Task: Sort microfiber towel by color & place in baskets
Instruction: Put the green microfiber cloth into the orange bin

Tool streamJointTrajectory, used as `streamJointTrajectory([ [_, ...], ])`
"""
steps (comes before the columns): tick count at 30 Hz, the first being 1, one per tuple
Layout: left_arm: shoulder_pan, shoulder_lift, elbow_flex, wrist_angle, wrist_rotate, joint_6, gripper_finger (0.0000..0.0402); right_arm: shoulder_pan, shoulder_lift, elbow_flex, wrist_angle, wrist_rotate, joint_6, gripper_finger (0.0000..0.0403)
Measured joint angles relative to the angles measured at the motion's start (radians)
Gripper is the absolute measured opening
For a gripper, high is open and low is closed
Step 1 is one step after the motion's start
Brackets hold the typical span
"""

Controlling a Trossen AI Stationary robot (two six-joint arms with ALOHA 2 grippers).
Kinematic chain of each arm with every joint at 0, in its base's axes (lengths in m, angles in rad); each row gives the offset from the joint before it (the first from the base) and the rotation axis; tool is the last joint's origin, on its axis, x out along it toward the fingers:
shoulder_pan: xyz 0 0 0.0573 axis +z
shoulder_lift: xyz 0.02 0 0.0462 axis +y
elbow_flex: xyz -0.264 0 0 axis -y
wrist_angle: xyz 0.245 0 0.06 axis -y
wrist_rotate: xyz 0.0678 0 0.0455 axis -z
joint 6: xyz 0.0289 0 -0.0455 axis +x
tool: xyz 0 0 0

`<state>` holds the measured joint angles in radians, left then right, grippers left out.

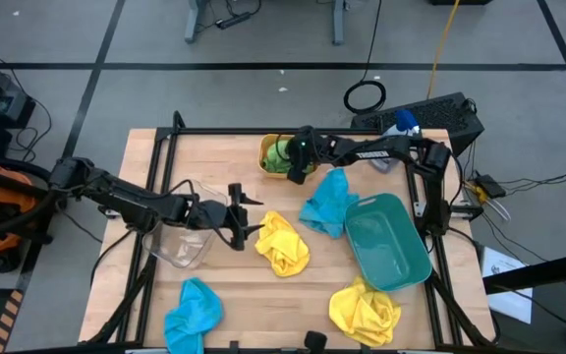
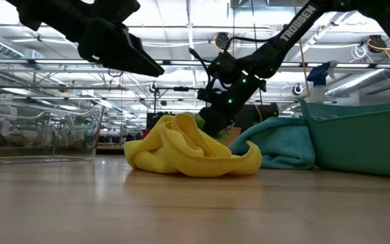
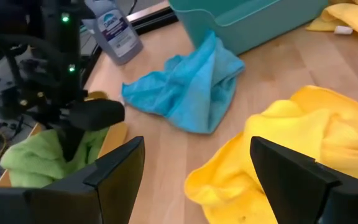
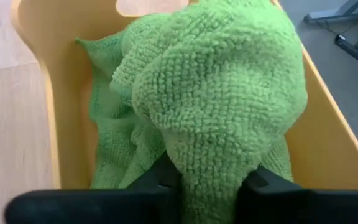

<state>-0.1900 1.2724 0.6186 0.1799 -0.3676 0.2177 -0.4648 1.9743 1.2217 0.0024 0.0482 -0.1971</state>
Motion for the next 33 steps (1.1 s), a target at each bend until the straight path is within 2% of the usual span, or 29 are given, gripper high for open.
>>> streamJointTrajectory([
  [9,0.0,0.0,0.0,-0.001,0.0,-0.002,0.0297,0.002,-0.065,-0.001,-0.072,0.001,-0.004,0.0208],
  [15,0.0,0.0,0.0,-0.001,0.0,-0.002,0.0297,0.002,-0.114,0.0,-0.093,0.013,-0.015,0.0253],
  [19,0.0,0.0,0.0,-0.001,0.0,-0.002,0.0297,0.002,-0.148,0.0,-0.086,0.011,-0.022,0.0249],
  [29,0.0,0.0,0.0,-0.002,-0.001,-0.001,0.0297,0.001,-0.112,0.001,-0.074,0.006,-0.013,0.0174],
  [33,0.0,0.0,0.0,-0.002,-0.001,-0.001,0.0297,0.001,-0.094,-0.001,-0.098,0.002,0.011,0.0159],
])
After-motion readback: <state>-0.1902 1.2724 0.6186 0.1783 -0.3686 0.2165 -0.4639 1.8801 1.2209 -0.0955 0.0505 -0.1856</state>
